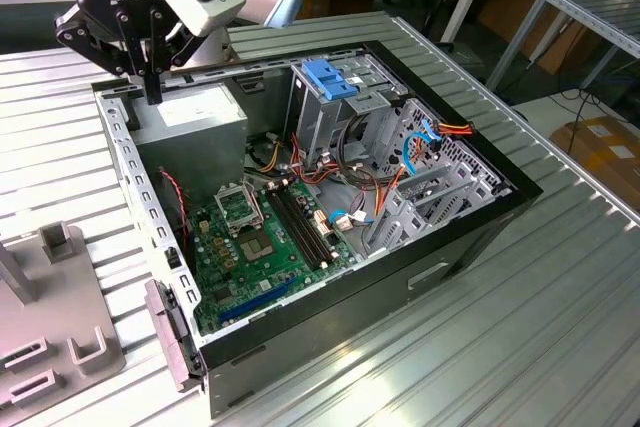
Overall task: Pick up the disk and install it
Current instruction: 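Reach for the disk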
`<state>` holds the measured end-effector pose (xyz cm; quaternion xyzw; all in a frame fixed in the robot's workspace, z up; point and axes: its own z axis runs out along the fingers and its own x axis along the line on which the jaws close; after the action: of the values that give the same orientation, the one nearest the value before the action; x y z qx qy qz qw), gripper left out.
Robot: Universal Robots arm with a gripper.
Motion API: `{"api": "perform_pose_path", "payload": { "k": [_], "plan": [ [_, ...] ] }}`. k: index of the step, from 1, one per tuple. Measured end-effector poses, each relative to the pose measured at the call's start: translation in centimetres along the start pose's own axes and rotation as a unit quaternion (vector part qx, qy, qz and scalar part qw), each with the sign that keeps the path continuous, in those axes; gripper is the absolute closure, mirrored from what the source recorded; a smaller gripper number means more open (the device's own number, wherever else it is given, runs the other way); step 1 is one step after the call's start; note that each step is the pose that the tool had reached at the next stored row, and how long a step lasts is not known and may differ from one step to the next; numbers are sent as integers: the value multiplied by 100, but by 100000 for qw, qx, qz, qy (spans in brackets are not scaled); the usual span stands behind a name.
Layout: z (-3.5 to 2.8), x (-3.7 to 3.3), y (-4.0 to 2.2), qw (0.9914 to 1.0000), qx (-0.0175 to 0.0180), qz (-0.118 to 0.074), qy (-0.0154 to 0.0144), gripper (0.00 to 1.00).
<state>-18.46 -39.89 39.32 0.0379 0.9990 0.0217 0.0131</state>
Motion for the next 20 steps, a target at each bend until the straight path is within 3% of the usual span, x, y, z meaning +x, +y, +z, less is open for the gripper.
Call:
{"api": "perform_pose_path", "payload": {
  "k": [4, 20],
  "plan": [
    [-1, 37, -3, 100000, 4, 3, 0, 89],
    [-9, 320, -24, 100000, 1, -3, -2, 89]
  ]
}}
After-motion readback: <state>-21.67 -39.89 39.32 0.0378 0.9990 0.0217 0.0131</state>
